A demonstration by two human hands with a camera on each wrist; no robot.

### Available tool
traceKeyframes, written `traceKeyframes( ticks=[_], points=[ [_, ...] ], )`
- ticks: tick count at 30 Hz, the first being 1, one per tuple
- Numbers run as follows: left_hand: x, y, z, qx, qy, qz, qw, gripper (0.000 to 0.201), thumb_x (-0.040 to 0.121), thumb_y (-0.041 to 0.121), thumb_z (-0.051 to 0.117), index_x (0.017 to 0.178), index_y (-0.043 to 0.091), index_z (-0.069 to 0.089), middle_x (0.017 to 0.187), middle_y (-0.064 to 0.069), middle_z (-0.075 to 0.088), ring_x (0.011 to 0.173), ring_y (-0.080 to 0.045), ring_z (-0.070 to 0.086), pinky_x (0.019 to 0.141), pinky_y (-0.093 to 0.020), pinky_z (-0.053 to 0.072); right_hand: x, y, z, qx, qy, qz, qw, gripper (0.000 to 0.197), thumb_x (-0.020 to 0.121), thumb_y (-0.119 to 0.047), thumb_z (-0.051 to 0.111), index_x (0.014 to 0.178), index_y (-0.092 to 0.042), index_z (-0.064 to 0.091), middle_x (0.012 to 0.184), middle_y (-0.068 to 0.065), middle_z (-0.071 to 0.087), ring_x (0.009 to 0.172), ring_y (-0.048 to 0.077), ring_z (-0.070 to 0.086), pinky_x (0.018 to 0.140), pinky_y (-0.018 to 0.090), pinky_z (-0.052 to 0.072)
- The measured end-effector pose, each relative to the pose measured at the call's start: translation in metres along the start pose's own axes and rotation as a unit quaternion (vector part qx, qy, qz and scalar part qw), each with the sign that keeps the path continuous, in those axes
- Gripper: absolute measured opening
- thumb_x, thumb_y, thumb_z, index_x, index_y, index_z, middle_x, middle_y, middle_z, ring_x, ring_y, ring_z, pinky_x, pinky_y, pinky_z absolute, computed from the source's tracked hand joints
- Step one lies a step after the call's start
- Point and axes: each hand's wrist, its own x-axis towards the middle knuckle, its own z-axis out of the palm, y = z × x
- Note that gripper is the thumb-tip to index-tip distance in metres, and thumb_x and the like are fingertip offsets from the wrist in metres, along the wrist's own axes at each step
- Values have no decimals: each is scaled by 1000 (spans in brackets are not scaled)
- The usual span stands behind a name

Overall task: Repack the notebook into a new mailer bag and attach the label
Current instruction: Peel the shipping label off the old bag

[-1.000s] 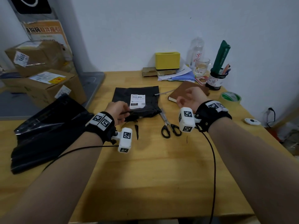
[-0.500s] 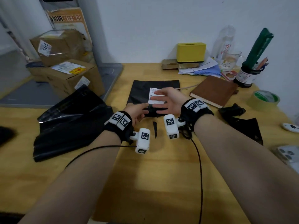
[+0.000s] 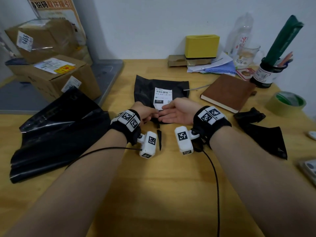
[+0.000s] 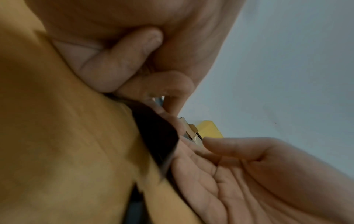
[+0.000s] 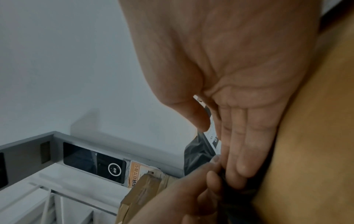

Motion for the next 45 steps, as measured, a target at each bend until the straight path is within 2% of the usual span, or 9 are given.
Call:
traceKeyframes(
  ticks=[3,7,14,17,22,25,29,38,45],
  points=[
    [7,-2,0,23,-2,7,1000,15,90,22,70,80,13,64,42,10,56,37,-5,37,34,-10,27,1,2,-5,27,-23,3,999,28,102,-5,45,129,1,50,110,24,71,96,36,73,81,39,62],
    [14,-6,-4,0,-5,46,999,12,92,23,66,88,12,64,66,-2,53,48,-12,39,39,-20,26,3,3,-10,49,-53,-2,997,32,102,-12,49,133,-2,49,116,23,71,97,36,74,81,36,63],
    [24,-2,3,-53,47,200,977,17,98,17,57,81,19,56,64,5,55,44,-6,50,38,-16,35,11,1,-18,211,-76,-56,973,37,100,-7,53,136,-3,52,118,20,72,76,29,74,62,27,61],
    [27,1,8,-95,27,232,968,14,99,14,56,85,15,53,65,3,55,42,-8,50,36,-15,34,22,1,-24,289,-71,-84,951,43,97,-6,55,140,-1,53,102,18,73,72,24,70,64,26,60],
    [37,5,11,-171,24,213,962,17,93,16,63,77,20,58,60,6,53,44,-8,47,40,-17,33,33,-1,-30,219,-43,-88,971,35,101,-13,51,132,-2,61,76,5,64,52,10,54,46,17,46],
    [42,2,14,-230,27,186,955,7,91,11,65,97,15,65,66,5,57,42,-6,45,40,-19,34,37,-1,-30,194,-56,-82,976,26,102,-14,50,124,-5,62,71,1,58,43,5,43,36,14,34],
    [46,-3,18,-247,21,205,947,27,94,1,61,121,4,62,82,-2,64,45,-6,43,42,-17,36,35,-5,-35,239,-134,-91,957,22,105,-15,42,119,-12,58,64,-3,51,29,3,31,25,13,21],
    [47,-4,21,-239,21,242,940,18,93,2,61,104,14,69,80,-1,68,46,-4,45,45,-17,38,41,1,-27,193,-21,-245,950,14,98,-12,63,108,-7,71,89,5,72,69,14,67,61,21,54],
    [45,-5,24,-195,17,253,948,18,93,6,62,97,22,70,54,10,59,44,-6,44,40,-17,34,45,4,-24,102,30,-253,962,13,93,-6,69,105,-8,70,75,3,64,59,13,55,51,22,47]
  ],
)
